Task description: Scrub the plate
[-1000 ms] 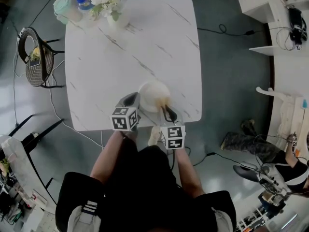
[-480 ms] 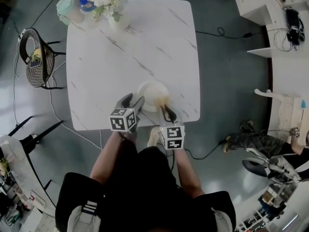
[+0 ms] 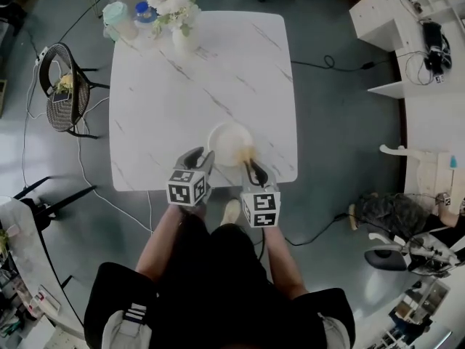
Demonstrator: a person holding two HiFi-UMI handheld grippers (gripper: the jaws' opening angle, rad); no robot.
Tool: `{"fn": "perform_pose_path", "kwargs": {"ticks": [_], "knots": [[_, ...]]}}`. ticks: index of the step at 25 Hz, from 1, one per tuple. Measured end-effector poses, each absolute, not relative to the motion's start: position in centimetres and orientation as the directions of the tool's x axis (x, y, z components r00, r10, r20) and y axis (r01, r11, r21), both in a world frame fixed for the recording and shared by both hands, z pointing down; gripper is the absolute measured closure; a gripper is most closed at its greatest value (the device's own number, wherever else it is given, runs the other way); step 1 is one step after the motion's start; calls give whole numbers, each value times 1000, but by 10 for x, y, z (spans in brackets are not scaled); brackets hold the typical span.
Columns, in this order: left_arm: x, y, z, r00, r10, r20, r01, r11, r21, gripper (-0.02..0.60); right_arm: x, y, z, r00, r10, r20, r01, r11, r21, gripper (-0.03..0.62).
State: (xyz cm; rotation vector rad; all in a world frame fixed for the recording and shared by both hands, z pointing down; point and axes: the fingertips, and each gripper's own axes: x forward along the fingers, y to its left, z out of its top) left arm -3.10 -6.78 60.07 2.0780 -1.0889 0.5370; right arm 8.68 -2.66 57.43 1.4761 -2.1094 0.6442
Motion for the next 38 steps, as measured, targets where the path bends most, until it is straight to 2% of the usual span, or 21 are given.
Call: {"fn": "perform_pose_path", "kwargs": {"ticks": [15, 28, 38], "knots": [[-17, -7, 478, 529, -696, 486, -846, -474, 242, 563, 113, 17, 460, -306, -857, 414, -945, 327, -22, 526], [-5, 48, 393, 497, -805, 324, -867, -476, 147, 574, 155, 76, 387, -299, -920, 254, -950, 313, 13, 526], [-5, 97, 376, 463, -839, 287, -886, -449, 117, 575, 170, 125, 376, -321, -926, 198, -943, 332, 24, 526]]}}
